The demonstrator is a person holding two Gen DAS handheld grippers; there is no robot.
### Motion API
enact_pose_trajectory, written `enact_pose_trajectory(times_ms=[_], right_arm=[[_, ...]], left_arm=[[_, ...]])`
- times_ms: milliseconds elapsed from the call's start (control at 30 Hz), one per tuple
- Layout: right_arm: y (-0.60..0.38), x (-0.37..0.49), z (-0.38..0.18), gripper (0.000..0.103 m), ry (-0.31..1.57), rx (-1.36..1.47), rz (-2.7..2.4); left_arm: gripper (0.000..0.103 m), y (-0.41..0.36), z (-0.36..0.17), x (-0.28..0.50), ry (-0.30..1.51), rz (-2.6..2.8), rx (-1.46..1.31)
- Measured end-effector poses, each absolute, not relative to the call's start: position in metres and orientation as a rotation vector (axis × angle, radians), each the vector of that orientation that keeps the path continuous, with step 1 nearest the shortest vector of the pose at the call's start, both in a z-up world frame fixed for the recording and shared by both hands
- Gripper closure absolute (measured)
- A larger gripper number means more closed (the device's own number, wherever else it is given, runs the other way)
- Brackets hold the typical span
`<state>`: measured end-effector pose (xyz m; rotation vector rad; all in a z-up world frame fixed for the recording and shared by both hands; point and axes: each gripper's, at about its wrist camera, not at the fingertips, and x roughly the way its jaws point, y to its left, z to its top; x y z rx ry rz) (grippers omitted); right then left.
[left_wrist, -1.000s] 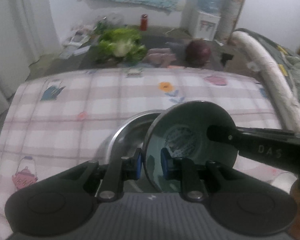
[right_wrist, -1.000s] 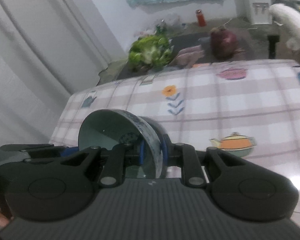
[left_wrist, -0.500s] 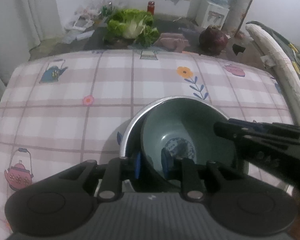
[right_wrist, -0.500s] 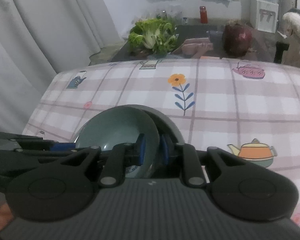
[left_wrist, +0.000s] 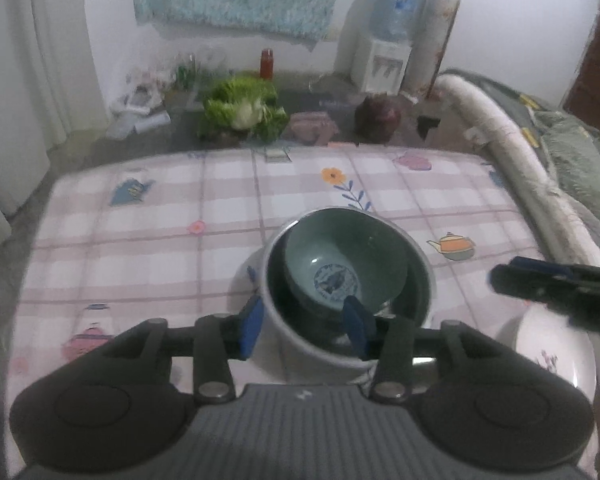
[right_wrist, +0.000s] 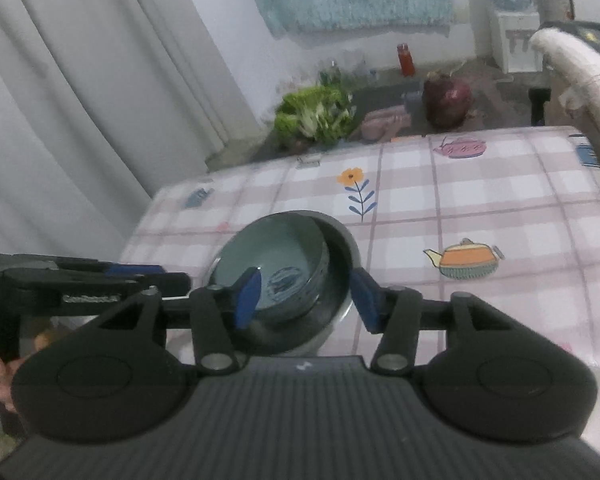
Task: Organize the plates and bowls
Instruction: 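Lower the green bowl into the steel bowl and open the right tool, then set the nested bowls on the table and withdraw both tools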
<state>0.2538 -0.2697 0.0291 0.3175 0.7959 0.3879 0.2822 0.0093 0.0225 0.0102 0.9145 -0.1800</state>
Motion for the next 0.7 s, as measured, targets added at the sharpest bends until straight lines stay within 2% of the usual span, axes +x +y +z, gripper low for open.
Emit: enact_pose_trajectory(times_ms=[100, 300, 533, 700], right_arm=[[-0.28, 0.221, 0.041, 0.05, 0.751, 0.358, 0.372], [-0.285, 0.16, 0.043, 0.05, 0.73, 0.451, 0.366], [-0.262, 0.117, 0.022, 0.05, 0.778, 0.521, 0.37], [-0.235, 0.092, 0.015, 0.05, 0.8, 0.515, 0.402]], left_arm=[[0.05, 0.023, 0.037, 0.25, 0.865, -0.15, 0.025], [0.048, 0.068, 0.044, 0.183, 0.788, -0.055, -0.054], [0.048, 0.124, 0.009, 0.122, 0.797, 0.142, -0.229], [0.048, 0.14, -0.013, 0.09, 0.82, 0.191, -0.256]])
